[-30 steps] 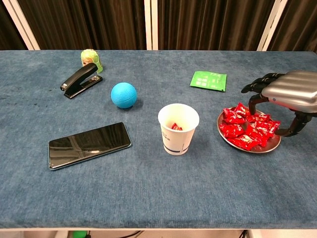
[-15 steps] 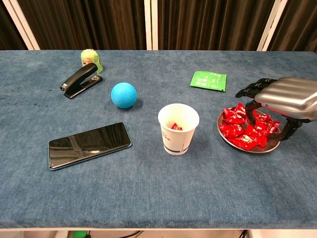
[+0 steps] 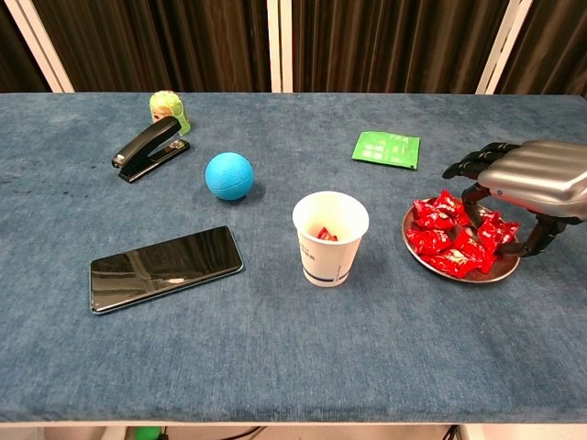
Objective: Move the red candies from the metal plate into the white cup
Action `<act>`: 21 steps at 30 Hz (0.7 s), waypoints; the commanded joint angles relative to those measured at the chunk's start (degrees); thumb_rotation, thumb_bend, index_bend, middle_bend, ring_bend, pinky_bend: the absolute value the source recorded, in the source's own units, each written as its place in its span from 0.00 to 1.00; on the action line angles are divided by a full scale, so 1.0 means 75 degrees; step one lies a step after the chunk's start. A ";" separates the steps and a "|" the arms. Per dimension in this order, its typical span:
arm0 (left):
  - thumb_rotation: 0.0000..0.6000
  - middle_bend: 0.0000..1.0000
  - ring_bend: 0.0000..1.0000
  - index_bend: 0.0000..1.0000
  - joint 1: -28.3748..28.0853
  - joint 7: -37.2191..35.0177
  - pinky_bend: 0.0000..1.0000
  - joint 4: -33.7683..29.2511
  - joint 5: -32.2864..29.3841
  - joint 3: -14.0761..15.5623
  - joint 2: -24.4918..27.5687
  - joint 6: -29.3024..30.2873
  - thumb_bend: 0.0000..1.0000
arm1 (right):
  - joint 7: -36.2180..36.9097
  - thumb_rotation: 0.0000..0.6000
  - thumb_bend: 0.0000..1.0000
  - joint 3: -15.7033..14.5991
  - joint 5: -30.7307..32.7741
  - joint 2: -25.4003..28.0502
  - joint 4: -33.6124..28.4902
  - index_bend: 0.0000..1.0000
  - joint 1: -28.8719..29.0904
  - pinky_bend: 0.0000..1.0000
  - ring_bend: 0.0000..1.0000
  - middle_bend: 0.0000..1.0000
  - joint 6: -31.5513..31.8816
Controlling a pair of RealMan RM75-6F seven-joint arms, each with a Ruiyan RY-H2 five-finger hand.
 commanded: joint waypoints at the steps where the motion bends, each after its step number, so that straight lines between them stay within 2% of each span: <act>1: 1.00 0.13 0.11 0.15 0.0001 0.0002 0.23 0.0002 -0.0002 0.0004 -0.0003 -0.0006 0.04 | -0.0004 1.00 0.29 -0.0003 0.0006 -0.0006 0.0012 0.47 0.0001 0.00 0.00 0.04 -0.0008; 9: 1.00 0.13 0.11 0.15 -0.0009 0.0011 0.23 0.0004 -0.0011 -0.0002 -0.0007 -0.0021 0.04 | 0.0001 1.00 0.39 0.0006 0.0002 -0.0047 0.0063 0.53 0.0007 0.00 0.00 0.05 -0.0012; 21: 1.00 0.13 0.11 0.15 0.0002 -0.0017 0.23 0.0028 -0.0019 -0.0002 -0.0006 -0.0008 0.04 | 0.0214 1.00 0.42 0.0119 -0.0392 0.0128 -0.0204 0.60 -0.0052 0.00 0.00 0.06 0.0336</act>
